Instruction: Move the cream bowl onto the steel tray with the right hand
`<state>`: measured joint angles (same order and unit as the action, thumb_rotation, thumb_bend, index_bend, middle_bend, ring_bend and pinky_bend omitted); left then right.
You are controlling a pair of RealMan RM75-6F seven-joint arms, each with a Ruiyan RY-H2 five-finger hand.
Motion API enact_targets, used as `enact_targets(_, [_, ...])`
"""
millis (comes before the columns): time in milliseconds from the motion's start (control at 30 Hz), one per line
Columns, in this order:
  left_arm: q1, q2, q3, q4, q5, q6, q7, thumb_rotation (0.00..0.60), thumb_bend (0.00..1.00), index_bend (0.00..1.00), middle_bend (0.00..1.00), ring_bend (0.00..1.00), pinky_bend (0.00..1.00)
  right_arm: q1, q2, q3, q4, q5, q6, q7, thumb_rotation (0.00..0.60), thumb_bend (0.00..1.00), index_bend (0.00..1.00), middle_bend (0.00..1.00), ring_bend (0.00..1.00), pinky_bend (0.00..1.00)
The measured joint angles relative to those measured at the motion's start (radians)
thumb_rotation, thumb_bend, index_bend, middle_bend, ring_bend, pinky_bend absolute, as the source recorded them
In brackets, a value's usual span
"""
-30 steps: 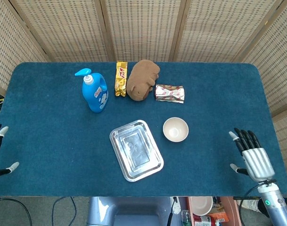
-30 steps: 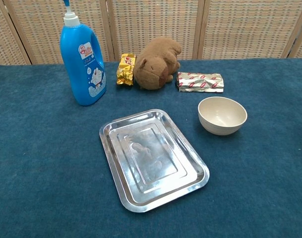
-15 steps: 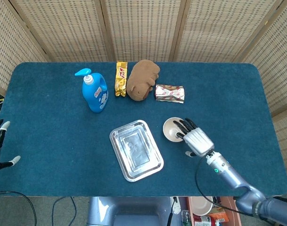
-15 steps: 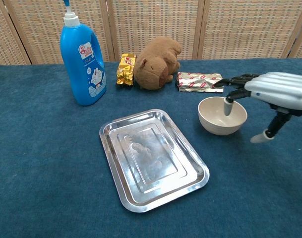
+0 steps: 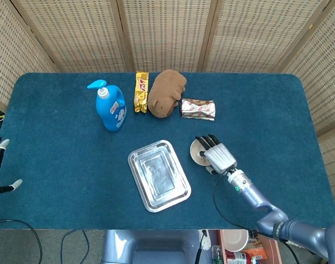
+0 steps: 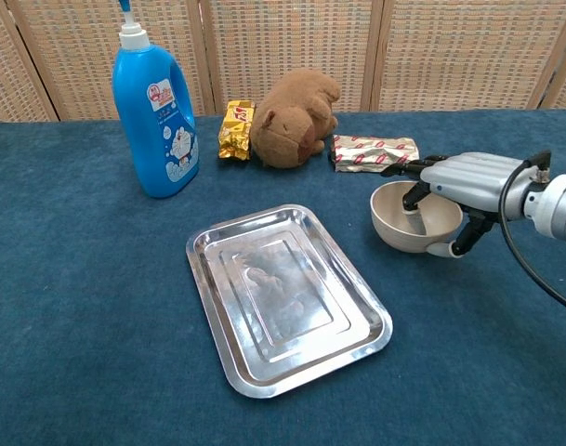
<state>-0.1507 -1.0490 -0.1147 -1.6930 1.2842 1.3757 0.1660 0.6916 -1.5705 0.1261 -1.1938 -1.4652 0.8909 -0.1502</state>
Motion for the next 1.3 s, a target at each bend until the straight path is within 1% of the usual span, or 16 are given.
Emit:
enact_targets(133, [0.001,0.001,0.001,0.000,0.002,0.002,-0.003,0.600,0.00,0.00,0.00,0.00,0.00,0.002,-0.005,-0.003,0.005,-0.004,0.011,0.012,0.600,0.43,0.69,0.00,0.00,0.00])
enact_targets(267, [0.001,0.003,0.004,-0.001,0.004,0.002,-0.007,0.600,0.00,0.00,0.00,0.00,0.00,-0.001,-0.001,-0.003,-0.005,-0.036,0.073,0.035,0.600,0.43,0.70,0.00,0.00,0.00])
enact_targets(400, [-0.001,0.004,0.005,-0.002,0.000,-0.003,-0.005,0.600,0.00,0.00,0.00,0.00,0.00,0.003,0.029,-0.011,-0.064,-0.097,0.132,0.080,0.600,0.43,0.70,0.00,0.00,0.00])
enact_targets(567, [-0.005,0.001,0.006,-0.003,-0.001,-0.008,0.000,0.600,0.00,0.00,0.00,0.00,0.00,0.029,0.073,-0.025,-0.163,-0.150,0.132,0.091,0.600,0.43,0.70,0.00,0.00,0.00])
enact_targets(700, [-0.009,-0.002,0.008,0.000,0.003,-0.011,-0.001,0.600,0.00,0.00,0.00,0.00,0.00,0.072,0.083,-0.031,-0.230,-0.170,0.082,0.040,0.600,0.43,0.70,0.00,0.00,0.00])
enact_targets(800, [-0.009,-0.002,0.007,0.006,0.005,-0.009,-0.010,0.600,0.00,0.00,0.00,0.00,0.00,0.107,0.056,-0.025,-0.249,-0.161,0.030,-0.015,0.600,0.43,0.70,0.00,0.00,0.00])
enact_targets(967, [-0.008,0.002,0.007,0.008,0.006,-0.008,-0.023,0.600,0.00,0.00,0.00,0.00,0.00,0.155,-0.007,-0.013,-0.255,-0.121,-0.047,-0.146,0.600,0.43,0.70,0.00,0.00,0.00])
enact_targets(1167, [-0.006,0.010,0.006,0.007,0.003,-0.010,-0.042,0.600,0.00,0.00,0.00,0.00,0.00,0.186,-0.061,-0.001,-0.251,-0.059,-0.089,-0.268,0.600,0.43,0.70,0.00,0.00,0.00])
enact_targets(1200, [-0.006,0.012,0.007,0.007,0.003,-0.011,-0.044,0.600,0.00,0.00,0.00,0.00,0.00,0.189,-0.066,-0.001,-0.250,-0.051,-0.092,-0.286,0.600,0.43,0.69,0.00,0.00,0.00])
enact_targets(1267, [-0.005,0.014,0.007,0.006,0.005,-0.011,-0.049,0.600,0.00,0.00,0.00,0.00,0.00,0.193,-0.071,-0.002,-0.249,-0.042,-0.094,-0.307,0.600,0.35,0.60,0.00,0.00,0.00])
enact_targets(1300, [-0.005,0.015,0.007,0.005,0.006,-0.010,-0.050,0.600,0.00,0.00,0.00,0.00,0.00,0.195,-0.072,-0.005,-0.249,-0.040,-0.094,-0.319,0.600,0.25,0.49,0.00,0.00,0.00])
